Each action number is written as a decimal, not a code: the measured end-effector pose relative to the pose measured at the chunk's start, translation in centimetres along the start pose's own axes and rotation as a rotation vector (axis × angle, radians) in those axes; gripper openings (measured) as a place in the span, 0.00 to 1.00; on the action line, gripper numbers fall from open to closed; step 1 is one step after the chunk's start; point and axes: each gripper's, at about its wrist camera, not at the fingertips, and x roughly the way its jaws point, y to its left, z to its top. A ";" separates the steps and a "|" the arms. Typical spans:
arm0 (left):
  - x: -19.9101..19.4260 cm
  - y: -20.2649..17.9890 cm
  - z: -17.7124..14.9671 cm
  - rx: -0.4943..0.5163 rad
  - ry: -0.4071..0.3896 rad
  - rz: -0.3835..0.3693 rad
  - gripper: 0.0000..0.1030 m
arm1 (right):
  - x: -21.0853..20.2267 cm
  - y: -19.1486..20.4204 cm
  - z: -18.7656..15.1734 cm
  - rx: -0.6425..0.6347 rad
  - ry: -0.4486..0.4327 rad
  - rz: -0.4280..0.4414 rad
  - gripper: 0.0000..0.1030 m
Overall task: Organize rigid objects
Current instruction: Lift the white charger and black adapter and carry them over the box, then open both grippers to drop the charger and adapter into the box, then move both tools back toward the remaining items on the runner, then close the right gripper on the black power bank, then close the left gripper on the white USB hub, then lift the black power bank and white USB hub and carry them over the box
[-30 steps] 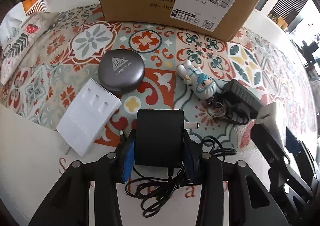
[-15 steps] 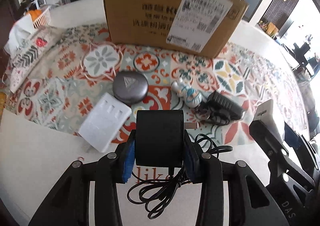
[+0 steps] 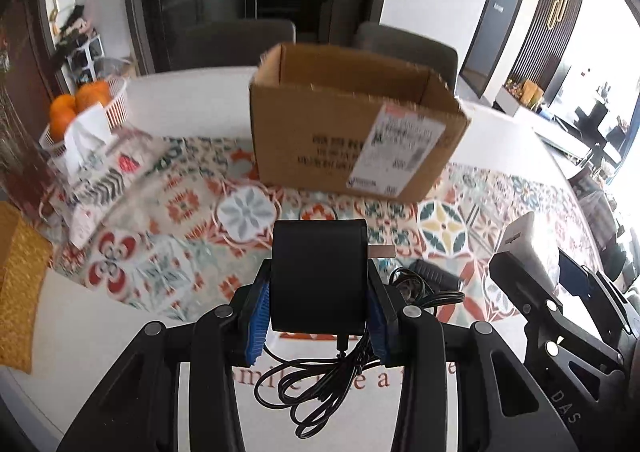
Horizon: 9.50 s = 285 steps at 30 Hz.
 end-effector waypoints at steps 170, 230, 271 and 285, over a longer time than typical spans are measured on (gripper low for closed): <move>9.4 -4.2 -5.1 0.042 0.108 0.326 0.99 | 12.2 -3.7 -4.7 -0.477 0.281 0.077 0.56; 9.9 4.0 -5.1 0.272 0.161 -0.048 0.81 | 9.0 3.9 -6.7 -0.037 0.339 -0.006 0.33; 8.5 4.8 -4.7 0.130 0.086 -0.059 0.48 | 9.2 3.5 -5.8 -0.027 0.328 -0.012 0.33; 2.8 4.7 -1.4 0.098 -0.033 -0.037 0.48 | 5.2 4.2 -1.6 -0.051 0.192 0.003 0.33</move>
